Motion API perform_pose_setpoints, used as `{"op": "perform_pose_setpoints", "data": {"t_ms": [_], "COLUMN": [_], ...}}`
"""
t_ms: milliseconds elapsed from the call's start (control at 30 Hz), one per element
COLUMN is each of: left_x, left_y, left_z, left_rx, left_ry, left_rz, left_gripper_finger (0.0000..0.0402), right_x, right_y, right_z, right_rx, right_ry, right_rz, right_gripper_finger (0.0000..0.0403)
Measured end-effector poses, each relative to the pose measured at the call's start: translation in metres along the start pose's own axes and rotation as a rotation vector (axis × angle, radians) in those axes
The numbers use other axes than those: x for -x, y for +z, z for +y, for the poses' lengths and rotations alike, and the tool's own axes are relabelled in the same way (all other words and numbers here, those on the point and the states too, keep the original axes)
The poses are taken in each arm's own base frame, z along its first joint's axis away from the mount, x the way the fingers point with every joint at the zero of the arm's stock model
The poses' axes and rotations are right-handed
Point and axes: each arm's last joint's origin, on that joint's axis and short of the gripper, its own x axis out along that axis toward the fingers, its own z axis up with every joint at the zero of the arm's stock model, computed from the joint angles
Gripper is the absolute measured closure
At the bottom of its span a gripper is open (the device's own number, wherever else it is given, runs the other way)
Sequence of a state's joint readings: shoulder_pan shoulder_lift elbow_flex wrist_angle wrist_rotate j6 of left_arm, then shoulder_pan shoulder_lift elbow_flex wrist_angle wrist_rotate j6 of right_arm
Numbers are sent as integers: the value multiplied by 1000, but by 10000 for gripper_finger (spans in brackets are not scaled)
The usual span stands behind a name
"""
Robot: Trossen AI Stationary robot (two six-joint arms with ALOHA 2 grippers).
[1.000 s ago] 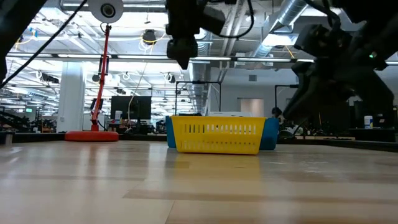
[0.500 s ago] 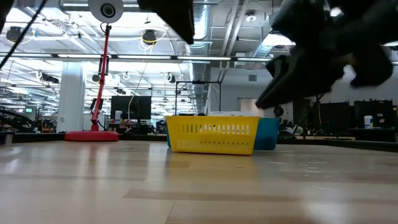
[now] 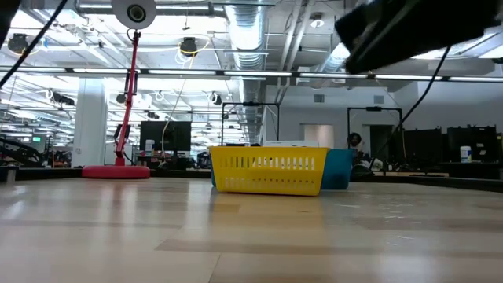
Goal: Pick and place items into bin
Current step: Return to Home Position
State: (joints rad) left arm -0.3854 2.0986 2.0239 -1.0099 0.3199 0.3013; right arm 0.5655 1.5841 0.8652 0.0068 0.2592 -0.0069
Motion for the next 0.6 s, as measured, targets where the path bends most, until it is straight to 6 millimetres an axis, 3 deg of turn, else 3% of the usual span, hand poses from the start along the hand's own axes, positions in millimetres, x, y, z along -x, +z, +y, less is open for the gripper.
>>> {"op": "perform_pose_setpoints", "data": {"t_ms": [167, 300, 500, 600], "left_x": [20, 35, 58, 83], "left_y": [4, 10, 20, 26], "left_z": [24, 27, 3, -17], "left_rx": [83, 120, 177, 151], "left_ry": [73, 177, 378, 422], "left_rz": [-126, -202, -250, -317], "left_gripper_finger": [235, 235, 235, 235], "right_x": [19, 34, 69, 96], "right_y": [28, 41, 48, 53], "right_z": [17, 30, 42, 36], "right_rx": [57, 45, 87, 86], "right_ry": [47, 74, 124, 137], "right_rz": [93, 161, 133, 82], "right_gripper_finger": [344, 344, 344, 344]}}
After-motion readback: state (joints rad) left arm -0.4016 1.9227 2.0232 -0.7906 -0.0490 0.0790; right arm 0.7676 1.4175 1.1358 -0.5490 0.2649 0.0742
